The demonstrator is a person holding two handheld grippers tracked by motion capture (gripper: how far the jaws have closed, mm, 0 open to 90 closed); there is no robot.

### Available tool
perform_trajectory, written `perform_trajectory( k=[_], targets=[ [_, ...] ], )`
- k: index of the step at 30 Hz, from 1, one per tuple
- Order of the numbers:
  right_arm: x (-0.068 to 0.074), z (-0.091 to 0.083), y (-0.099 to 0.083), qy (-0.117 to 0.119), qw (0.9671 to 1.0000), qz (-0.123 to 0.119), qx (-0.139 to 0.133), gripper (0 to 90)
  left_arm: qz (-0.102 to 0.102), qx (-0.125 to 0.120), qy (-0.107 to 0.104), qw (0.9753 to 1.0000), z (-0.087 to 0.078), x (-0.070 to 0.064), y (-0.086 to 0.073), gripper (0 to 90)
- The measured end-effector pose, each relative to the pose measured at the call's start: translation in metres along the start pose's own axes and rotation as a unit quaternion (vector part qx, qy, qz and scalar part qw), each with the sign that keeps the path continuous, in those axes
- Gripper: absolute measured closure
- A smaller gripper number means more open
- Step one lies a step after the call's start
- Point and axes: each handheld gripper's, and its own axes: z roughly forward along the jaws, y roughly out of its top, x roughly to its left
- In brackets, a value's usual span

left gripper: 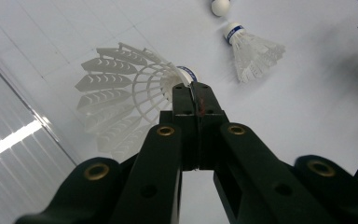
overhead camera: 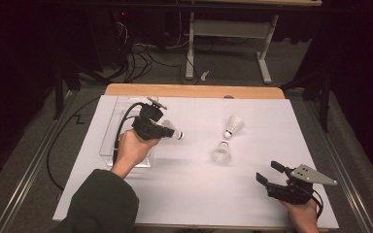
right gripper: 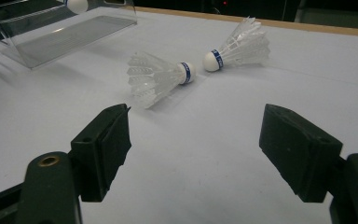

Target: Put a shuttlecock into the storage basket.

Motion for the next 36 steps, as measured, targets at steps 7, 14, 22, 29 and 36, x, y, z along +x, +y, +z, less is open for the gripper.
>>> perform_trajectory(
  k=[7, 14, 22, 29, 36],
  targets=[
    [0.000, 0.000, 0.000, 0.000, 1.0000, 0.001, 0.000, 25.0, -0.004, -0.004, 0.006, 1.0000, -0.003, 0.005, 0.003, 90.0],
    [0.000, 0.000, 0.000, 0.001, 1.0000, 0.000, 0.000, 25.0, -0.013, -0.006, 0.011, 0.9998, -0.004, 0.012, 0.003, 90.0],
    [0.000, 0.000, 0.000, 0.000, 1.0000, 0.001, 0.000, 24.9, -0.025, -0.014, 0.022, 0.9994, -0.008, 0.021, 0.003, 90.0],
    [0.000, 0.000, 0.000, 0.000, 1.0000, 0.002, 0.000, 25.0, -0.034, -0.017, 0.033, 0.9987, -0.011, 0.029, 0.003, 90.0],
    [0.000, 0.000, 0.000, 0.000, 1.0000, 0.001, 0.000, 25.0, -0.043, -0.022, 0.044, 0.9979, -0.013, 0.036, 0.004, 90.0]
  ],
)
